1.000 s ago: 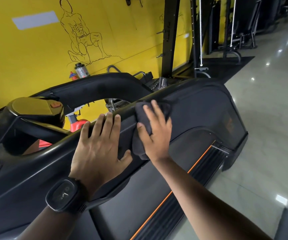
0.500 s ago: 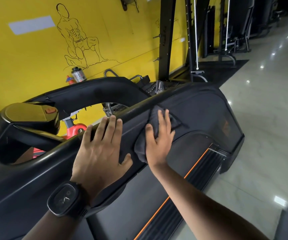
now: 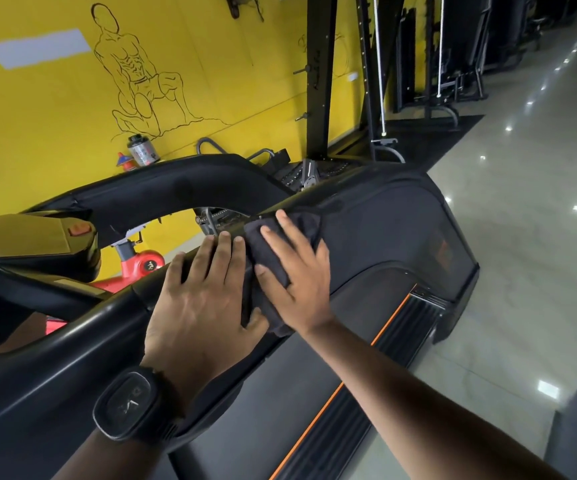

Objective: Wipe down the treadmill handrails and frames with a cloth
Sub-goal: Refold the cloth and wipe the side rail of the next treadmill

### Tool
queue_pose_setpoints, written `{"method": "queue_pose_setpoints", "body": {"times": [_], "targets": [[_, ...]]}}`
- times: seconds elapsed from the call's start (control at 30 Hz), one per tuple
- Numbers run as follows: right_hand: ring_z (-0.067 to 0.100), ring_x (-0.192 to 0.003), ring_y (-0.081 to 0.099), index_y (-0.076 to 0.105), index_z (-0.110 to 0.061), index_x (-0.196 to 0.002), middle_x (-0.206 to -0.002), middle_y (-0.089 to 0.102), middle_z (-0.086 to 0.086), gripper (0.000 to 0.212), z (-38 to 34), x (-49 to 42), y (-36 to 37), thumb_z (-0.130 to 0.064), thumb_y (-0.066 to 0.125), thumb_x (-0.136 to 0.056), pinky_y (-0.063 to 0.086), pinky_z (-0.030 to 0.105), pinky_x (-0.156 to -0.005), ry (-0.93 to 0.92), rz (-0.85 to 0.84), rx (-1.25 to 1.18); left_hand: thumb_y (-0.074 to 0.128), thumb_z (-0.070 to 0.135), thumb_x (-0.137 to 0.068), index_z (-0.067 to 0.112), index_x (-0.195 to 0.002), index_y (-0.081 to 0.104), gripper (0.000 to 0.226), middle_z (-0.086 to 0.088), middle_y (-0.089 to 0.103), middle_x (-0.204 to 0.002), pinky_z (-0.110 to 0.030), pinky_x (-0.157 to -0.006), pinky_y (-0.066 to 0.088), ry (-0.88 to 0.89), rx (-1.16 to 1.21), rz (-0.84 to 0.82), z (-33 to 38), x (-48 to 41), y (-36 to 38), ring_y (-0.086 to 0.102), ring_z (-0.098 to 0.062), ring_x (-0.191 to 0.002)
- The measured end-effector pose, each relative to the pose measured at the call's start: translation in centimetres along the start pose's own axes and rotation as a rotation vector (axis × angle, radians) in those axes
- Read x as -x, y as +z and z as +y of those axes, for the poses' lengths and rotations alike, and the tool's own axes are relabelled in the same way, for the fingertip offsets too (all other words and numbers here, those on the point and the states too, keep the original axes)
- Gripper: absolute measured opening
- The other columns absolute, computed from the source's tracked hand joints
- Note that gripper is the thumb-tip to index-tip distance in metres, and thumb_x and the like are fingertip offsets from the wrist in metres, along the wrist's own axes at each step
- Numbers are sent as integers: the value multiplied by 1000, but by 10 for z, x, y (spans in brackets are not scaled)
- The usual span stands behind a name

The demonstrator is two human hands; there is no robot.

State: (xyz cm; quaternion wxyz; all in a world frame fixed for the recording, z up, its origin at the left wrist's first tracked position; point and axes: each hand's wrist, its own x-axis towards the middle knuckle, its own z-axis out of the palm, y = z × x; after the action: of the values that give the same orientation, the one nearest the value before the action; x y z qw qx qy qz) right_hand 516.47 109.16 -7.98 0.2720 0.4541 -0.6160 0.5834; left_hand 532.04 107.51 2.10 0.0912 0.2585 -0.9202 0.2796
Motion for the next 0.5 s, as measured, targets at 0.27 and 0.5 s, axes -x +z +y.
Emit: {"method": "queue_pose_setpoints", "body": {"times": [0.27, 0.5], "targets": [[10, -148, 33, 50, -24, -148, -163, 34, -6, 52, -7, 15, 3, -36, 51, -97, 20, 38, -119, 353, 96, -169, 41, 59, -81, 1, -151, 30, 91, -18, 36, -155, -54, -110, 33, -19, -32, -26, 6, -6, -1, 34, -33, -143], [-5, -148, 23, 47, -33, -149, -163, 32, -15, 51, 22, 9, 2, -39, 49, -98, 11, 52, -125, 724, 238, -233, 39, 61, -80, 2, -152, 29, 93, -17, 36, -155, -55, -112, 32, -9, -29, -30, 12, -16, -1, 33, -32, -144]]}}
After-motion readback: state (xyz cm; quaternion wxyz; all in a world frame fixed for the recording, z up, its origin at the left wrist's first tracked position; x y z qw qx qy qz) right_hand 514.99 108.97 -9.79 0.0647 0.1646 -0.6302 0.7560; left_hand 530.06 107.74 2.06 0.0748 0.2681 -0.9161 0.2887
